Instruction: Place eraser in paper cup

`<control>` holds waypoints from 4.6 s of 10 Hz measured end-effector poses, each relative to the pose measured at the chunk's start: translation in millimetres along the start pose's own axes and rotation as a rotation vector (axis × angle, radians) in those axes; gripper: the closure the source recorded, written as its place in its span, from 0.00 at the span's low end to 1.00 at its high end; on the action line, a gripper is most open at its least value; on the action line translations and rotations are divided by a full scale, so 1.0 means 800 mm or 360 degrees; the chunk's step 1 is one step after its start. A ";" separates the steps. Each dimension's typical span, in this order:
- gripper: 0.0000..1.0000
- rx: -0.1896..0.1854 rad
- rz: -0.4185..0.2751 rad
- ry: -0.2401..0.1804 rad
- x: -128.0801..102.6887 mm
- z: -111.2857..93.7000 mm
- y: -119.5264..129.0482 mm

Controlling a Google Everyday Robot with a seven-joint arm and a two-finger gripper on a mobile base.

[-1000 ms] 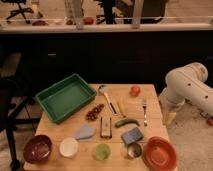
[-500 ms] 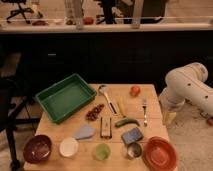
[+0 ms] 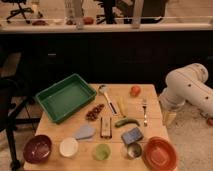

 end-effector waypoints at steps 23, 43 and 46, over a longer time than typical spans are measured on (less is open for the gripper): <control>0.20 -0.0039 -0.1794 -0.0109 -0.244 0.084 -0.031; 0.20 -0.0129 -0.2332 -0.0575 -0.354 0.209 -0.040; 0.21 -0.0173 -0.2324 -0.0630 -0.354 0.228 -0.038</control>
